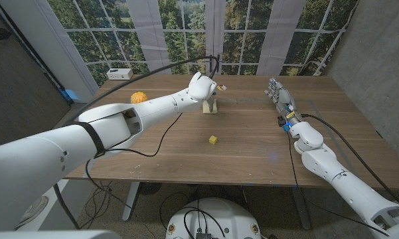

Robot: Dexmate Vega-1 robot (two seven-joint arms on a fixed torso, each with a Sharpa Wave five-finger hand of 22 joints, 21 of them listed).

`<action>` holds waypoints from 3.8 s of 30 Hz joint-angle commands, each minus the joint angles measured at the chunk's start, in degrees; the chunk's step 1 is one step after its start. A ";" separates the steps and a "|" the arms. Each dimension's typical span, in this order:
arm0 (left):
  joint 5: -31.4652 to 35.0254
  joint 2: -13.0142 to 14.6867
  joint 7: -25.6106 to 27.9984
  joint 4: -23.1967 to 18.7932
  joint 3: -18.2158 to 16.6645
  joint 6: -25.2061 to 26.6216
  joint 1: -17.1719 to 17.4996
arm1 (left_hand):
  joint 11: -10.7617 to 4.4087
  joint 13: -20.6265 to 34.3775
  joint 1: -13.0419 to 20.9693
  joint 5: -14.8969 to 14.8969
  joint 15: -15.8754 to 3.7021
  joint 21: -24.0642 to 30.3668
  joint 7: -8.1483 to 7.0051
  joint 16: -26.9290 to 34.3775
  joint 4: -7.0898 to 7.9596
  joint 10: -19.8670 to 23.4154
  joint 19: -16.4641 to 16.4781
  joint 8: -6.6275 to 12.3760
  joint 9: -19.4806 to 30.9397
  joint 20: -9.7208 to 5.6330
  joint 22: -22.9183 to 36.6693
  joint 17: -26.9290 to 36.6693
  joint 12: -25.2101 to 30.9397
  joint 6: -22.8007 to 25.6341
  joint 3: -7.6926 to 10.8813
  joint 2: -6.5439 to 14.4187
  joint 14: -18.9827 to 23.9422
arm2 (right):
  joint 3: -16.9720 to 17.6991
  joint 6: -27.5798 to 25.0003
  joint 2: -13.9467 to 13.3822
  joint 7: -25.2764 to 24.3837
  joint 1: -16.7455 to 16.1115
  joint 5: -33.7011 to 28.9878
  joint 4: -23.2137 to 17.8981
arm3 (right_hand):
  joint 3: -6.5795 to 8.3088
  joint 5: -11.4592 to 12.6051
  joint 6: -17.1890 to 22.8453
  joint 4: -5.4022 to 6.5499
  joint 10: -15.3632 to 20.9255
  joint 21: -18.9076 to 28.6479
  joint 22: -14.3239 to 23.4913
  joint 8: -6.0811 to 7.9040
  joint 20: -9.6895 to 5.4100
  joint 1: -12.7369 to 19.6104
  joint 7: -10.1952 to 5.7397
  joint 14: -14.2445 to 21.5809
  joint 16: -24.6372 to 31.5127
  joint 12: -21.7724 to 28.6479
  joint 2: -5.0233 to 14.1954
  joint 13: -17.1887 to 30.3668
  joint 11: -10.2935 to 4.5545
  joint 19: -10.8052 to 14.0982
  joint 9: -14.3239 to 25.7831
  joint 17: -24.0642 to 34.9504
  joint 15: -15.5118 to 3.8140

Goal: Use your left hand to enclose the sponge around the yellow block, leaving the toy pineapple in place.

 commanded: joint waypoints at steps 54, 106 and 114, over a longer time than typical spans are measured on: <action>8.30 11.17 7.10 -21.38 3.15 8.10 4.35 | -6.89 2.32 13.65 3.05 -7.68 2.64 -3.70 1.70 -3.03 19.40 6.63 4.83 1.07 -2.73 0.36 -0.20 7.32 19.72 -0.09 7.48 13.79 | 0.38 -4.28 -2.71 -5.28 -3.25 -3.30 -7.77 | -0.25 0.27 0.26 -0.25 0.34 -0.20 0.23 0.15 0.34 -0.53 -0.55 0.37 -0.12 0.05 -0.12 0.18 -0.10 0.26 0.19 0.01 0.07; 18.23 20.97 -1.03 -54.66 -22.25 -11.38 30.30 | -6.95 2.83 13.78 2.91 -7.56 2.57 -3.73 1.13 -2.30 19.61 6.38 3.82 1.23 -2.70 0.35 -0.14 6.44 20.40 -1.69 8.20 13.77 | 1.88 -6.32 -4.60 -9.91 -8.17 -6.14 -17.12 | -0.14 0.22 0.31 -0.38 0.42 -0.19 0.23 0.13 0.15 -0.52 -0.53 0.44 -0.16 0.04 -0.06 0.18 -0.11 0.41 0.20 -0.01 -0.16; 17.41 20.81 -2.51 -55.55 -23.42 -13.69 32.20 | -6.97 2.89 13.85 2.91 -7.45 2.56 -3.65 1.10 -2.24 19.57 6.35 3.67 1.25 -2.68 0.35 -0.14 6.29 20.42 -1.92 8.24 13.77 | 1.75 -6.44 -4.52 -10.37 -8.68 -6.76 -18.08 | -0.12 0.22 0.30 -0.41 0.46 -0.20 0.23 0.12 0.11 -0.52 -0.53 0.44 -0.17 0.05 -0.05 0.18 -0.19 0.41 0.20 -0.02 -0.15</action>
